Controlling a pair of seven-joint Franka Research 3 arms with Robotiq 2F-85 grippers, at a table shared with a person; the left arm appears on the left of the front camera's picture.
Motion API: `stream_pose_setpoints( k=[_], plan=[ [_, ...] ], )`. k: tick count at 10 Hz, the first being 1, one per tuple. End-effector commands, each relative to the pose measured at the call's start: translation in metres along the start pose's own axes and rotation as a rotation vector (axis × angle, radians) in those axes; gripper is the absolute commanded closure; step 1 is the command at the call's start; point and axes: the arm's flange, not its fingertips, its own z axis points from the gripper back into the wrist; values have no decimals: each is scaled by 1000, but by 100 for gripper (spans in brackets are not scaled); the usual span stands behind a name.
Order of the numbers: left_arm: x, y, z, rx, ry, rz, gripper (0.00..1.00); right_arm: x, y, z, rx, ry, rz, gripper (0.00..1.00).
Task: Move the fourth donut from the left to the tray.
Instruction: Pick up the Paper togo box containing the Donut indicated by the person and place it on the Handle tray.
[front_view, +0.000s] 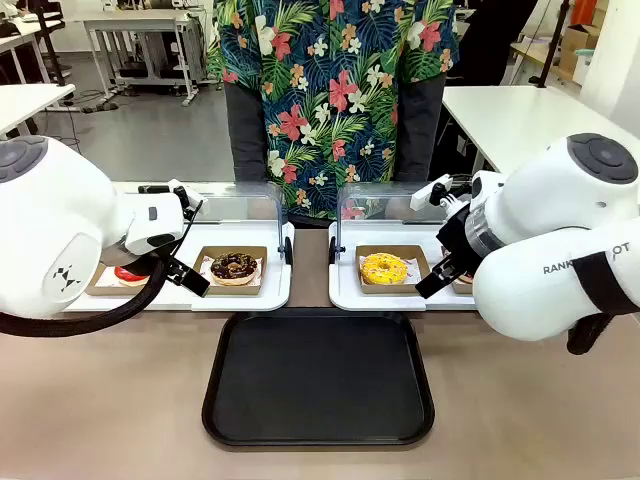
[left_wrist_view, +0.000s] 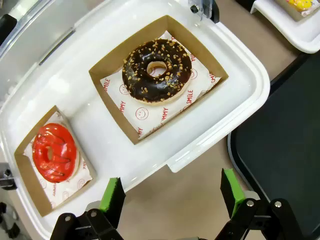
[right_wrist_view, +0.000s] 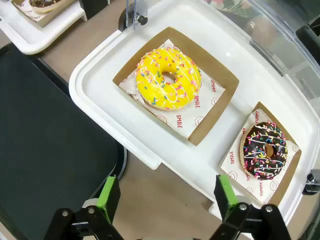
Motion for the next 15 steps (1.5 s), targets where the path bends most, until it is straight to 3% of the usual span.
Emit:
stream_pose_setpoints(
  k=[1, 9, 12, 15],
  plan=[
    [0, 0, 0, 0, 0, 0, 0, 0, 0, 0, 0, 0, 0, 0],
    [0, 0, 0, 0, 0, 0, 0, 0, 0, 0, 0, 0, 2, 0],
    [32, 58, 68, -139, -54, -1, 0, 16, -65, 71, 114, -129, -101, 0],
    [20, 151, 136, -366, -119, -51, 0, -22, -153, 139, 282, -283, -122, 0]
  ],
)
